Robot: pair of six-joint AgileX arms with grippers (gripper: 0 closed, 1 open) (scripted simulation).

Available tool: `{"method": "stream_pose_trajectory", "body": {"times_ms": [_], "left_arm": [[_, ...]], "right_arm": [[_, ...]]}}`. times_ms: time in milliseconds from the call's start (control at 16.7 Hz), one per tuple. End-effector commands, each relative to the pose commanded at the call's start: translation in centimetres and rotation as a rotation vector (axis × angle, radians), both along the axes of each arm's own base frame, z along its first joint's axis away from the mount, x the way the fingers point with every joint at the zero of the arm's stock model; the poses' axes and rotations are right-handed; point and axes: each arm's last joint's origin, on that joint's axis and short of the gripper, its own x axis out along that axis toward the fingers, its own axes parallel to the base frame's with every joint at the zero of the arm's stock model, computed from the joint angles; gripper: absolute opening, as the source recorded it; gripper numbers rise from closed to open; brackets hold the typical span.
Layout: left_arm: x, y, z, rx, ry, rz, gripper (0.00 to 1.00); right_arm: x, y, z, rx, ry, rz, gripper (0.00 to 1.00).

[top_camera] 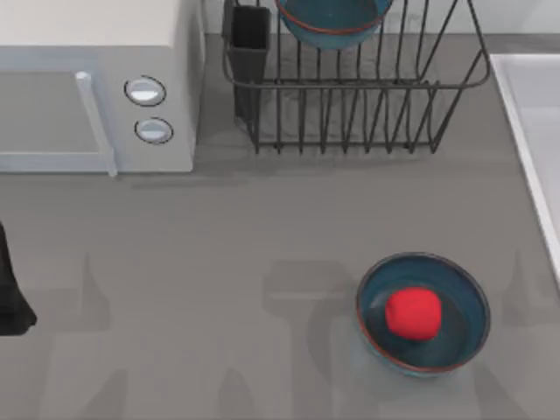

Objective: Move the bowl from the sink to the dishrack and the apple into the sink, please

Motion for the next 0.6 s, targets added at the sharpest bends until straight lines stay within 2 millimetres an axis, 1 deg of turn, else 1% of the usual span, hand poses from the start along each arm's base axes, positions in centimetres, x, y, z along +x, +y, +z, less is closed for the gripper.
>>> {"method": "stream_pose_trajectory", "body": {"times_ms": [180, 360, 480, 600], "left_arm": [[0.0, 0.0, 0.0, 0.000, 0.000, 0.000, 1.00], [0.0, 0.0, 0.0, 0.000, 0.000, 0.000, 1.00], [0.0, 0.0, 0.0, 0.000, 0.000, 0.000, 1.00], [0.0, 0.0, 0.0, 0.000, 0.000, 0.000, 1.00]], "right_arm": [[1.3, 1.2, 3.0, 0.061, 0.190, 0.067, 1.00], [4.2, 3.2, 5.3, 0.103, 0.473, 0.120, 1.00], [6.9, 5.3, 5.8, 0.108, 0.690, 0.133, 1.00], [9.7, 7.8, 5.5, 0.093, 0.903, 0.128, 1.00]]}}
